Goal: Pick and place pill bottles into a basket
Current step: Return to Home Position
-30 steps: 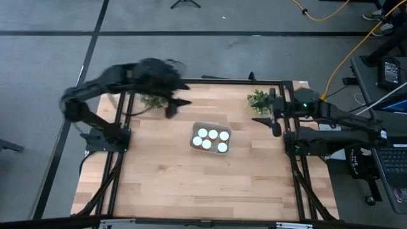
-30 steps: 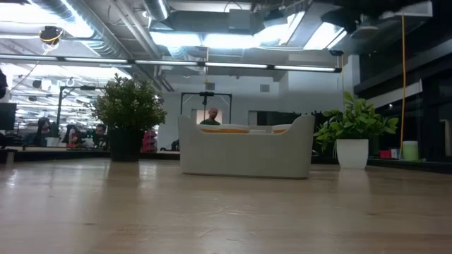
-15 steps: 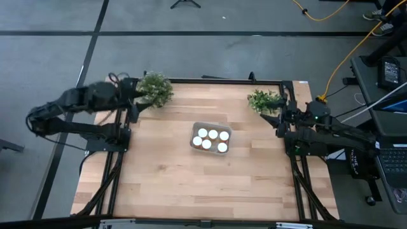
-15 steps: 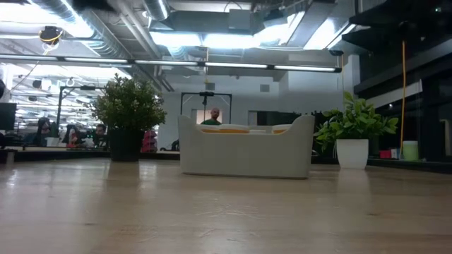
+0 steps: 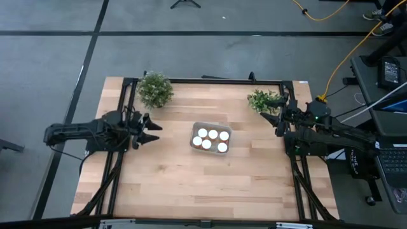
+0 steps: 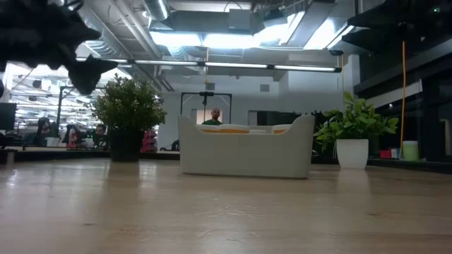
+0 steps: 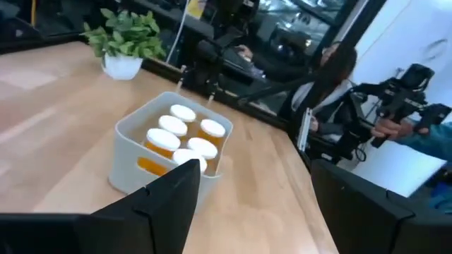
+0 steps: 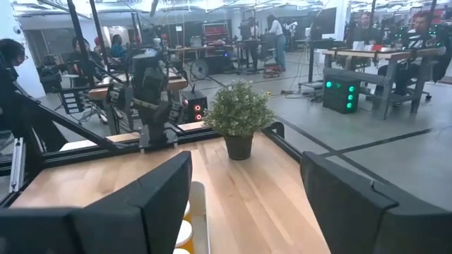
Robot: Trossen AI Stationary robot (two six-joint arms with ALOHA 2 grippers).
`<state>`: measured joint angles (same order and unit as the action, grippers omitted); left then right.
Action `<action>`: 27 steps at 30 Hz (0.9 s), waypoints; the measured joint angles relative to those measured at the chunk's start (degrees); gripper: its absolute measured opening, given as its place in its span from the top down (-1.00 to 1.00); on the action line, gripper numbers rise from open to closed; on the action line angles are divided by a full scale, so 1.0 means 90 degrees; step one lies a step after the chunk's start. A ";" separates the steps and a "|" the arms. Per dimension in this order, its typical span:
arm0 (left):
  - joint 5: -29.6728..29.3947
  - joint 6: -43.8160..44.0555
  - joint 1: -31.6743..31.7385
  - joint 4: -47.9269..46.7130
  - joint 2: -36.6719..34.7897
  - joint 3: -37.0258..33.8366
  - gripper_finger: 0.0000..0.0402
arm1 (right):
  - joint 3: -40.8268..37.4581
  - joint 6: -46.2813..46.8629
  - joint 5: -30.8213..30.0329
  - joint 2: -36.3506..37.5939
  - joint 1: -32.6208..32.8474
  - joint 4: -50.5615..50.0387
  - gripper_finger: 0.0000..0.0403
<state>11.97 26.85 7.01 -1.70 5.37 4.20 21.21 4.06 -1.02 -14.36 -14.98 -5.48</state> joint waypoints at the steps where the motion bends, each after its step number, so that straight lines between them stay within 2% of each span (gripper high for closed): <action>1: 0.0035 0.0007 0.0001 0.0105 -0.0159 -0.0170 -0.32 | 0.0000 0.0000 -0.0002 -0.0002 0.0000 -0.0005 -0.32; 3: -0.0045 -0.0087 0.0000 0.0290 -0.0417 -0.0329 -0.32 | 0.0000 0.0022 -0.0002 -0.0002 0.0000 -0.0007 -0.32; 7: -0.0402 -0.0586 0.0068 0.0439 -0.0382 -0.0415 -0.32 | -0.0002 0.0222 -0.0001 -0.0021 0.0002 -0.0117 -0.32; 16: -0.0763 -0.1401 0.0114 0.0372 0.0537 -0.0415 -0.32 | -0.0005 0.0310 -0.0001 -0.0036 0.0002 -0.0241 -0.32; 20: -0.0790 -0.1436 0.0114 0.0365 0.0758 -0.0415 -0.32 | -0.0009 0.0166 0.0049 -0.0033 0.0005 -0.0088 -0.32; 23: -0.0825 -0.1421 0.0114 0.0361 0.0816 -0.0415 -0.32 | -0.0423 -0.0019 0.0131 -0.0021 0.0062 0.0951 -0.27; 27: -0.0844 -0.1406 0.0114 0.0358 0.0818 -0.0415 -0.32 | -0.1837 0.0191 0.0137 -0.0199 0.0248 0.3348 -0.15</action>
<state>4.37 14.20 8.03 1.52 12.73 0.47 4.68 5.78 0.21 -16.14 -12.75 24.66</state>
